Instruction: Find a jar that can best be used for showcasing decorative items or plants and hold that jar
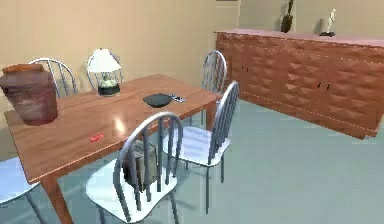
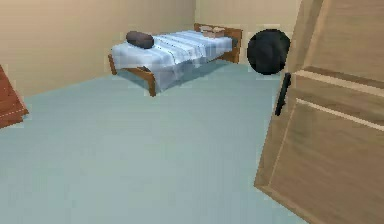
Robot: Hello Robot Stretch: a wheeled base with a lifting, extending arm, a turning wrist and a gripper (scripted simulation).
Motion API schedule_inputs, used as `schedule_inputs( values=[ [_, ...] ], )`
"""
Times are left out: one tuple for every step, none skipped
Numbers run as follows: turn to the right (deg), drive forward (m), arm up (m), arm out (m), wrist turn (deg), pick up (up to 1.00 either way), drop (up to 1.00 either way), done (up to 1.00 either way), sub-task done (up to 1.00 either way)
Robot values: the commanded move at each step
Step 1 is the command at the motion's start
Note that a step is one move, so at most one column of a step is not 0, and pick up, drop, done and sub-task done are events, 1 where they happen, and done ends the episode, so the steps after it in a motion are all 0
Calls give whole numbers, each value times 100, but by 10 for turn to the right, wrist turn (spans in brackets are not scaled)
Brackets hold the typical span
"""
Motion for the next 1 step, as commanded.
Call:
schedule_inputs(
  values=[
    [-300, 0, 0, 0, 0, 0, 0, 0, 0]
  ],
)
